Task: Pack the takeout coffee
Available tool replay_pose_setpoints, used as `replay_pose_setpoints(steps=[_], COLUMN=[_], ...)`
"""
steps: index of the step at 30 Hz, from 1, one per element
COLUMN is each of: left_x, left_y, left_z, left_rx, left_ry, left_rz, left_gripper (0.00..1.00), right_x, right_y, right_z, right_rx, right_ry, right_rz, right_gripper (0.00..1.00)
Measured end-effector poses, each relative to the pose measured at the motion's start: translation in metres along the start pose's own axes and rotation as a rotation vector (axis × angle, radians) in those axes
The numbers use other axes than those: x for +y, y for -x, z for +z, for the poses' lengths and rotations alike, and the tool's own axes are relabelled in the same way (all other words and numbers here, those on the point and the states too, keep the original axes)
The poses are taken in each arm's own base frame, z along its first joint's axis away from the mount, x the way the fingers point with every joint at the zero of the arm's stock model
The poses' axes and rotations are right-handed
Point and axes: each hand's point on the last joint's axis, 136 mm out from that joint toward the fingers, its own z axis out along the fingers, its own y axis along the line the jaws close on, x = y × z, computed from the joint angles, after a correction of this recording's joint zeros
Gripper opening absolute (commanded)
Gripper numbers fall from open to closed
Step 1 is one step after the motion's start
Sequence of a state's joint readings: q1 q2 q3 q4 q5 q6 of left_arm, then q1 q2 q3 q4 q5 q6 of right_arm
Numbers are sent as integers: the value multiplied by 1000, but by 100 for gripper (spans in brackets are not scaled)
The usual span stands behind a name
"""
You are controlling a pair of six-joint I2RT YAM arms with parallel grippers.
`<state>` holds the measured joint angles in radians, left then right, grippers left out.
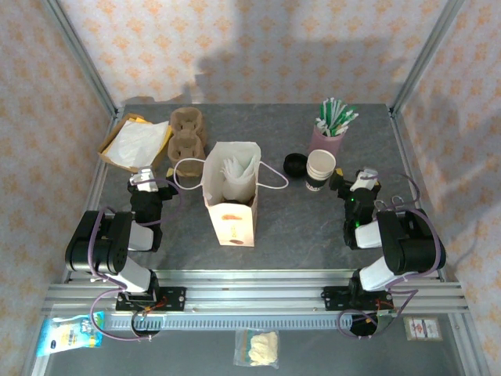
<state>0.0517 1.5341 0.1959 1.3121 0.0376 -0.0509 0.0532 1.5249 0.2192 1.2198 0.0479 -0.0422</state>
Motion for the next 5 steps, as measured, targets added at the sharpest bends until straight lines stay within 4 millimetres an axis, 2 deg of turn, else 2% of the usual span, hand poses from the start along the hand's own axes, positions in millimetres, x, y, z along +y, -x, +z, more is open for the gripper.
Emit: replay_pose_setpoints(steps=[5], left_x=[0], left_y=[0], left_z=[0], left_rx=[0], left_ry=[0], left_rz=[0], left_gripper=[99], right_x=[1], right_y=[0], right_z=[0], right_rx=[0], right_ry=[4], right_rz=[0], right_gripper=[100])
